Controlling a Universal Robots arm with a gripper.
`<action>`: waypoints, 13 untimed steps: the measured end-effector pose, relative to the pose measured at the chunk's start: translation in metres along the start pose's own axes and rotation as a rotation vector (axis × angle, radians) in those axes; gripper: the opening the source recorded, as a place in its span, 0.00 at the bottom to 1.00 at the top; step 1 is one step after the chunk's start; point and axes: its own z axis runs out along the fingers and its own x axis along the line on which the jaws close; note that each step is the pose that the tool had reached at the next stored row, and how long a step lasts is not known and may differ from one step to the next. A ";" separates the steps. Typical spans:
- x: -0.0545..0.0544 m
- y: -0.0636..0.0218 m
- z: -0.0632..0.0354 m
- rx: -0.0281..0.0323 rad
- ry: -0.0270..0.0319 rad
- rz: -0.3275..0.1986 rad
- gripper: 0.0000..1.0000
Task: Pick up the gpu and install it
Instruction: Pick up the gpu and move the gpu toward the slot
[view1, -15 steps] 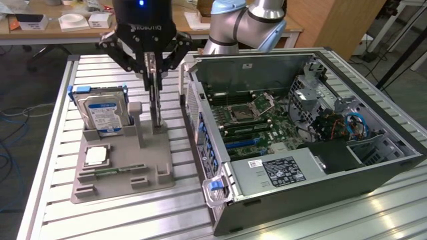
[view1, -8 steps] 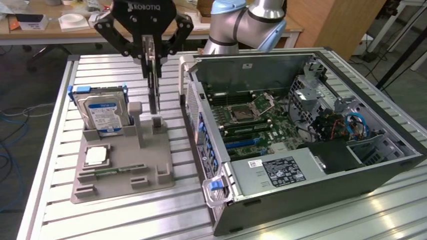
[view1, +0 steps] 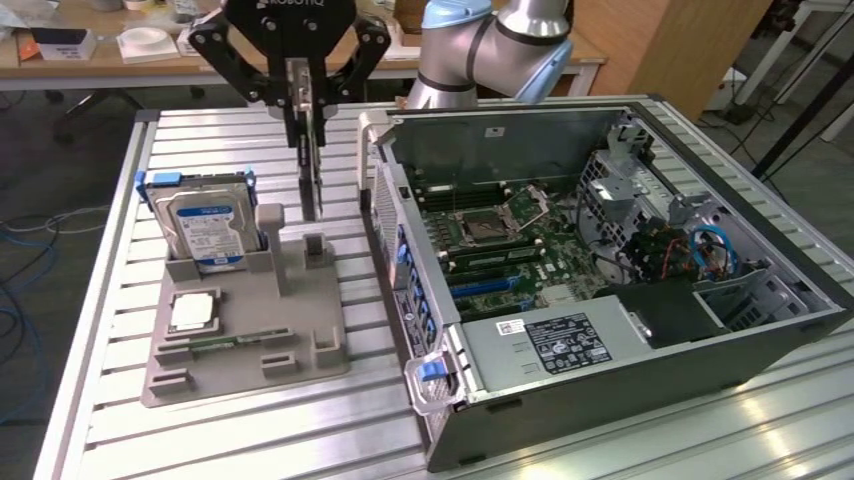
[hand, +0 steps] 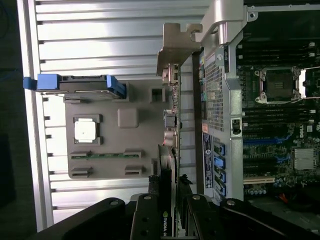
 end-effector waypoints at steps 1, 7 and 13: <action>-0.004 0.0003 0.0001 0.0000 0.0002 0.000 0.26; -0.026 0.0020 0.0006 -0.0001 0.0009 -0.003 0.26; -0.043 0.0032 0.0009 -0.0001 0.0010 -0.005 0.26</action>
